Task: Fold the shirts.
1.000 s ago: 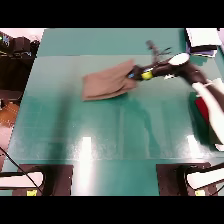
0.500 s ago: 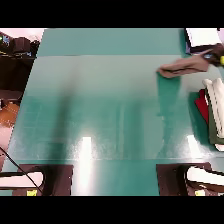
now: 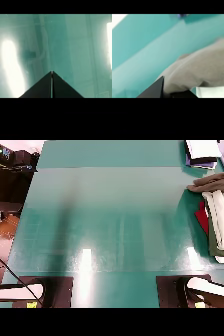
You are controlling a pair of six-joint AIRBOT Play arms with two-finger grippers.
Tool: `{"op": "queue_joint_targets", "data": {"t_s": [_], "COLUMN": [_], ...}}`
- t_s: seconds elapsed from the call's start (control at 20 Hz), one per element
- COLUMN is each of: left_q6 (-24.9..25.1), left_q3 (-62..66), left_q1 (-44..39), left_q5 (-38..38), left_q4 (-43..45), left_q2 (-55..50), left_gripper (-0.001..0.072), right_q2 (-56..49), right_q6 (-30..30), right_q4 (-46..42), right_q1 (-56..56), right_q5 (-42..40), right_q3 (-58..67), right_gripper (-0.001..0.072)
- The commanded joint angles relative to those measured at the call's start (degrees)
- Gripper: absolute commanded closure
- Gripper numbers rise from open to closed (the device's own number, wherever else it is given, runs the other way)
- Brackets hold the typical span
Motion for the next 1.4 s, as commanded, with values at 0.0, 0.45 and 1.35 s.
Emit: {"op": "queue_joint_targets", "data": {"t_s": [0.0, 0.45, 1.35], "left_q6": [-0.07, -0.02, 1.92], "left_q3": [-0.02, -0.02, -0.02], "left_q1": [-0.02, -0.02, -0.02], "left_q5": [-0.50, -0.44, -0.26], "left_q4": [-0.22, -0.22, -1.01], "left_q2": [0.04, 0.04, 0.04], "left_gripper": [0.0675, 0.0674, 0.0674], "right_q2": [2.82, 12.48, 12.70], "right_q6": [-2.03, -2.19, 18.47], "right_q4": [2.47, 2.21, -45.81], "right_q1": [-2.73, -8.96, -11.50], "right_q5": [-5.05, 0.50, 35.89], "right_q3": [0.04, 0.02, -0.09], "right_gripper": [0.0694, 0.0694, 0.0689]}}
